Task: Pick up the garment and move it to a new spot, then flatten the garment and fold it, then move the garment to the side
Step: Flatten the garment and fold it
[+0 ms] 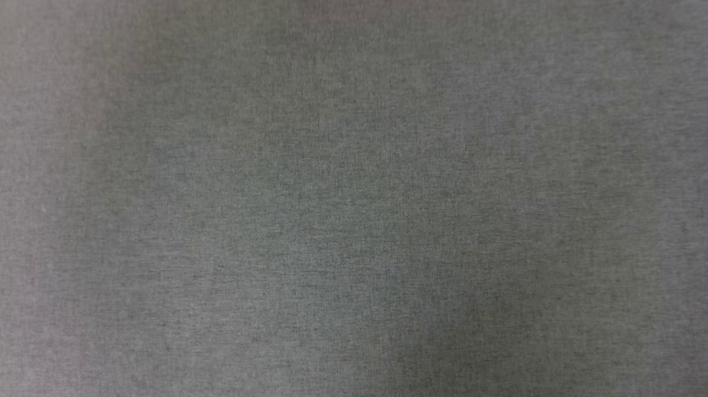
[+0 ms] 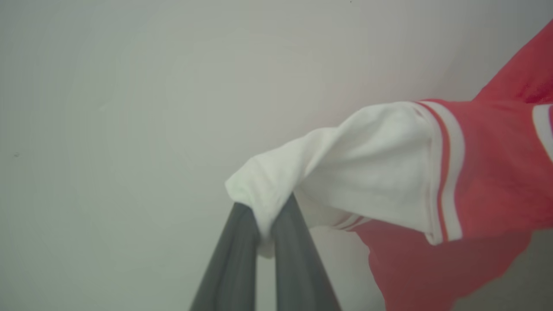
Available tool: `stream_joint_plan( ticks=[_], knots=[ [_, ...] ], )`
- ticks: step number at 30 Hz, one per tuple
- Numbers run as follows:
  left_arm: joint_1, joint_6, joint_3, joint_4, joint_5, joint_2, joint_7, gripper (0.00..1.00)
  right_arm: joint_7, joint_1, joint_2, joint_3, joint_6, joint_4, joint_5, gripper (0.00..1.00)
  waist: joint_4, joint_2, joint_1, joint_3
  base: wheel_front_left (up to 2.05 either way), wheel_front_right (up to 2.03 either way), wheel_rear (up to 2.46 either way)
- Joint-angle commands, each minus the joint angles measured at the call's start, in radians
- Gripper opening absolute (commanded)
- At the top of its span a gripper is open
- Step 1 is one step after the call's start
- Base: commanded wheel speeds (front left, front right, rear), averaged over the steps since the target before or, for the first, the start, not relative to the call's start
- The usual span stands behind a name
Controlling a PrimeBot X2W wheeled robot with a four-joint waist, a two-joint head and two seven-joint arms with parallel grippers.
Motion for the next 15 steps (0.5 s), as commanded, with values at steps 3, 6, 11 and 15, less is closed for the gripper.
stream_joint_plan(
  ticks=[3, 6, 11, 15],
  knots=[
    [-0.02, 0.0, -0.013, 0.044, -0.002, -0.012, -0.029, 0.0, -0.029, -0.031, 0.011, 0.018, -0.001, 0.047, -0.007, 0.0, 0.011, 0.0, -0.0001, 0.041, 0.0, 0.0, 0.0],
    [-0.01, -0.001, -0.029, 0.081, -0.012, -0.018, -0.055, 0.0, -0.052, -0.031, 0.017, 0.045, -0.001, 0.083, -0.004, 0.0, 0.014, 0.0, -0.0001, 0.059, 0.0, 0.0, 0.0],
    [0.042, -0.002, -0.081, 0.101, -0.038, -0.02, -0.099, 0.0, -0.103, 0.02, 0.017, 0.1, -0.001, 0.121, 0.024, 0.0, 0.008, 0.0, -0.0001, 0.067, 0.0, 0.0, 0.0],
    [0.116, -0.002, -0.13, 0.089, -0.062, 0.004, -0.138, 0.0, -0.151, 0.093, 0.011, 0.153, -0.001, 0.122, 0.062, 0.0, -0.001, 0.0, -0.0001, 0.045, 0.0, 0.0, 0.0]
  ],
)
